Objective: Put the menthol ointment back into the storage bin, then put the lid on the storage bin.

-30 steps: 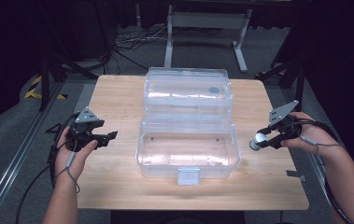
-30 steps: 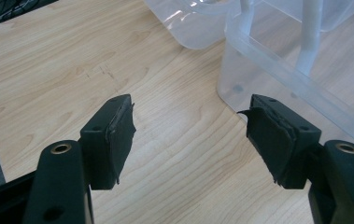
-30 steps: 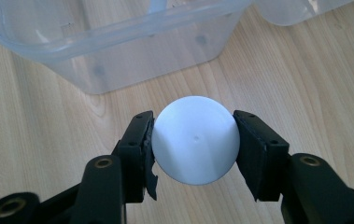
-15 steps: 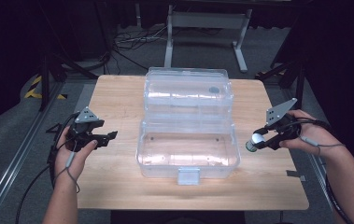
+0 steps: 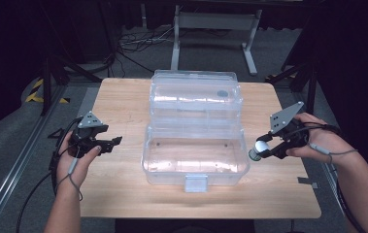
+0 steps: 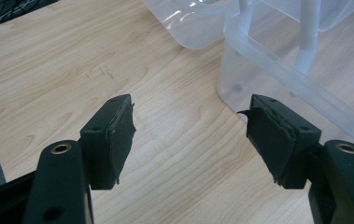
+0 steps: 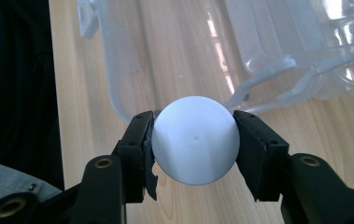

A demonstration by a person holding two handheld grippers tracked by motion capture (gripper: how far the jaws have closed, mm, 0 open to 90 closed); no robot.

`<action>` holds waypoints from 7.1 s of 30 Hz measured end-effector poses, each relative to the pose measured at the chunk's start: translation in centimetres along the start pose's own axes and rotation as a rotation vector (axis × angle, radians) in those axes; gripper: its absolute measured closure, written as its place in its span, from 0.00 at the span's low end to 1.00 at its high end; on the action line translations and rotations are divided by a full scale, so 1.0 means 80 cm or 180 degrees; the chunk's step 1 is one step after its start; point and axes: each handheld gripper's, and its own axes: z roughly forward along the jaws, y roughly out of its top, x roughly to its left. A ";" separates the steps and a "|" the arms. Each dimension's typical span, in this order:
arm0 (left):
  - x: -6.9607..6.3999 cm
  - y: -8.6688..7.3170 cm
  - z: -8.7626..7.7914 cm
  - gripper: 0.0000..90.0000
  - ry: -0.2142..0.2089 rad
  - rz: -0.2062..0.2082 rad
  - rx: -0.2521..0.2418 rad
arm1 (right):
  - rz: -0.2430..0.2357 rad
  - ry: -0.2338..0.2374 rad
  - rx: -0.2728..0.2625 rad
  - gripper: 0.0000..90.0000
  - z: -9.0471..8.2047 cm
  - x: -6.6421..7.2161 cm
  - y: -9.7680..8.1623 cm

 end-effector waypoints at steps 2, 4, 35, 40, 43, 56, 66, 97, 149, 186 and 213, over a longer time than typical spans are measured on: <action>0.000 0.000 0.000 0.37 0.0000 -0.0006 -0.0004 | -0.0028 0.0024 -0.0013 0.56 0.000 0.002 0.003; 0.000 0.000 -0.001 0.36 0.0004 -0.0003 -0.0003 | -0.0034 0.0039 -0.0026 0.56 0.001 0.003 0.007; 0.002 -0.001 -0.001 0.36 -0.0003 -0.0019 -0.0019 | -0.0161 0.0289 -0.0081 0.56 0.044 0.010 0.050; 0.003 -0.002 -0.002 0.36 0.0000 -0.0024 -0.0020 | -0.0202 0.0299 -0.0050 0.56 0.053 0.009 0.055; 0.003 -0.002 -0.002 0.36 0.0001 -0.0027 -0.0022 | -0.0194 0.0300 -0.0024 0.56 0.058 0.011 0.057; 0.003 -0.001 -0.002 0.36 0.0006 -0.0021 -0.0020 | -0.0209 0.0347 0.0055 0.56 0.080 0.011 0.057; 0.003 -0.002 -0.002 0.36 0.0002 -0.0019 -0.0018 | -0.0177 0.0399 0.0147 0.56 0.100 0.010 0.053; 0.004 -0.003 -0.002 0.36 0.0010 -0.0023 -0.0014 | -0.0119 0.0504 0.0481 0.56 0.135 0.007 0.042; 0.006 -0.005 -0.002 0.36 0.0012 -0.0047 -0.0020 | -0.0200 0.0549 0.0862 0.56 0.159 0.012 0.056; 0.005 -0.004 -0.001 0.36 -0.0006 -0.0035 -0.0020 | -0.0137 0.0614 0.0610 0.50 0.141 0.003 0.058; -0.023 0.014 0.000 0.41 -0.0354 0.0083 -0.0001 | 0.0075 0.0214 -0.0383 0.56 0.073 -0.011 0.076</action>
